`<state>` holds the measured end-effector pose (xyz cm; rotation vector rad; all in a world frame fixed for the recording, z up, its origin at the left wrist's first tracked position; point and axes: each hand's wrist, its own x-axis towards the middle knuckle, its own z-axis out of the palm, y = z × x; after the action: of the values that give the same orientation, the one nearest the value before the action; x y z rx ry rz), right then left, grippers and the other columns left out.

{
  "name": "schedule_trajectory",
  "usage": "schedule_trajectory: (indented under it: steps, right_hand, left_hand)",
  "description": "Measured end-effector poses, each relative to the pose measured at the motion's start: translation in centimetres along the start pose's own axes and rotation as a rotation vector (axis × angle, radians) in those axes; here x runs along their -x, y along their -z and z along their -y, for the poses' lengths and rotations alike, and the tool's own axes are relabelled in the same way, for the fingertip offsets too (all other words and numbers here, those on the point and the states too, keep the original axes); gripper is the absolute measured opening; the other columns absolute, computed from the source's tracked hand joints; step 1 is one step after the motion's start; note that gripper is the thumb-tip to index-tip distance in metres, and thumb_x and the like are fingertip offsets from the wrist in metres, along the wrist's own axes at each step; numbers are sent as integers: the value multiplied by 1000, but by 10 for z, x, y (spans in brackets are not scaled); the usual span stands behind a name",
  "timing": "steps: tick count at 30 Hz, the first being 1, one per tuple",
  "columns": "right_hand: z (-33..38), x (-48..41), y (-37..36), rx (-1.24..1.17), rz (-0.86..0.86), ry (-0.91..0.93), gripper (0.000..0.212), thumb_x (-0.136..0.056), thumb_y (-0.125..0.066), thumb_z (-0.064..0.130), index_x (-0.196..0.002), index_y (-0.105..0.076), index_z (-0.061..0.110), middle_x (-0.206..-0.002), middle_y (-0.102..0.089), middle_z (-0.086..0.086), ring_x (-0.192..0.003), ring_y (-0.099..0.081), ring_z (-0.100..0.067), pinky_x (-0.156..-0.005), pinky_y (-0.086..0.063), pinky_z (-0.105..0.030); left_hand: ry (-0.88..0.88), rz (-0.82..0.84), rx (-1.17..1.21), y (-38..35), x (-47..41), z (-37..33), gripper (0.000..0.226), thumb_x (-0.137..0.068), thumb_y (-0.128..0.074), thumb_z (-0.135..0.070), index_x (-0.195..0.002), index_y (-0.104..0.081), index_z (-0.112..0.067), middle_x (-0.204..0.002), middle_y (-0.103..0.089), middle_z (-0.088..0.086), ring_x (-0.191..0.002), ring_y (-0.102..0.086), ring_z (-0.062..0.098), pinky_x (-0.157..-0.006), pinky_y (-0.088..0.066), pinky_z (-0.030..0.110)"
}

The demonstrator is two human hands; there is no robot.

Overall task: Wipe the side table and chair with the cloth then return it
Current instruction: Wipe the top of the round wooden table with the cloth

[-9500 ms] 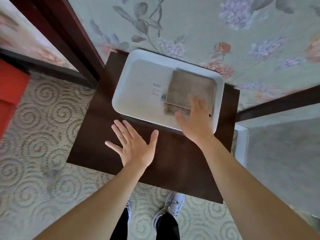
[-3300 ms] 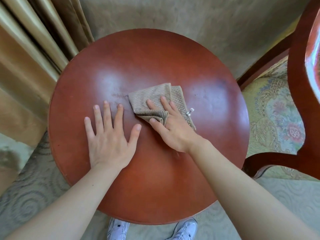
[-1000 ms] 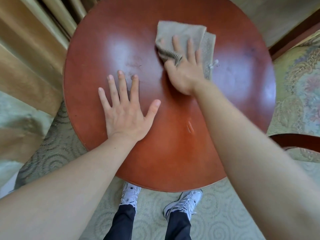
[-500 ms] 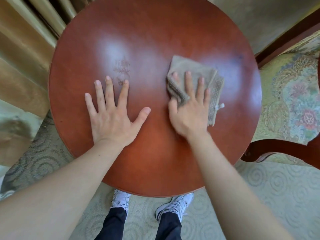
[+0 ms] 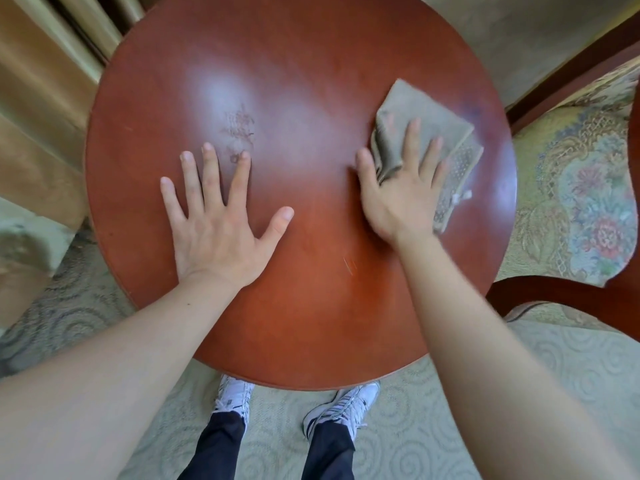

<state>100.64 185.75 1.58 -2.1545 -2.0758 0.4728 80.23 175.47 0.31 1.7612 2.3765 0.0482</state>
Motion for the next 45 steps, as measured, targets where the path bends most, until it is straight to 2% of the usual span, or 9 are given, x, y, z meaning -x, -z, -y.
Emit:
schedule_trajectory:
  steps: [3, 6, 11, 15, 19, 26, 31, 39, 45]
  right_hand:
    - [10, 77, -15, -36, 4, 9, 64, -96, -24, 64, -148, 13, 53, -167, -4, 4, -152, 9, -29, -121, 6, -49]
    - [27, 108, -32, -25, 16, -64, 61, -97, -15, 64, -153, 5, 49, -167, 1, 6, -152, 12, -28, -119, 8, -52]
    - [60, 8, -27, 37, 16, -10, 59, -99, -17, 57, -155, -6, 44, -167, 0, 2, -151, 11, -32, -119, 11, -52]
    - [85, -76, -16, -25, 77, -1, 68, -98, -18, 57, -157, -3, 27, -167, 4, 2, -151, 16, -29, -118, 15, -49]
    - [87, -86, -16, -1, 91, 48, 72, -97, -18, 57, -157, -1, 20, -167, 6, 2, -150, 17, -26, -119, 15, -49]
    - [58, 58, -28, 36, 9, 123, 58, -100, -29, 49, -155, -13, 43, -167, -8, 1, -152, 6, -33, -120, 0, -53]
    - [37, 143, -37, 48, 47, 162, 59, -100, -31, 48, -155, -11, 43, -167, -6, 3, -152, 8, -31, -120, -1, -55]
    - [77, -5, -33, 74, 6, 121, 58, -97, -24, 50, -154, -10, 46, -167, -7, 1, -152, 5, -34, -120, 6, -53]
    - [93, -71, -26, 76, 67, 148, 70, -91, -22, 47, -157, -7, 29, -167, -1, 5, -151, 11, -29, -120, 12, -49]
  left_hand:
    - [1, 5, 5, 2, 0, -1, 90, -89, -5, -82, -160, -11, -26, -169, -8, 18, -156, 0, 37, -123, -5, 63]
    - [1, -4, -7, 0, 2, 0, 89, -91, -7, -80, -161, -11, -26, -169, -7, 17, -156, 0, 37, -123, -6, 63]
    - [-5, -3, -25, -1, 0, 1, 88, -92, -8, -79, -161, -13, -24, -169, -7, 18, -156, 0, 38, -122, -6, 64]
    - [-1, -2, -28, -1, 0, 0, 87, -92, -6, -78, -161, -12, -24, -169, -6, 17, -156, 0, 38, -122, -5, 64]
    - [-4, 7, -29, 1, -1, -2, 88, -92, -3, -78, -161, -12, -24, -169, -6, 18, -156, 0, 39, -122, -5, 64]
    - [-6, 11, -7, 3, 0, -1, 87, -92, 1, -75, -161, -12, -24, -169, -5, 17, -156, 0, 38, -123, -5, 64]
    - [-13, 0, 7, 1, 2, -1, 84, -95, -3, -74, -161, -13, -24, -169, -7, 18, -156, -1, 38, -122, -6, 64]
    - [1, 8, 4, 2, 0, -1, 83, -94, 0, -73, -161, -12, -26, -170, -5, 16, -156, 1, 36, -123, -5, 62]
    - [0, 21, 22, 5, 1, -2, 80, -94, 9, -67, -161, -8, -28, -170, -2, 15, -156, 4, 35, -124, -1, 61]
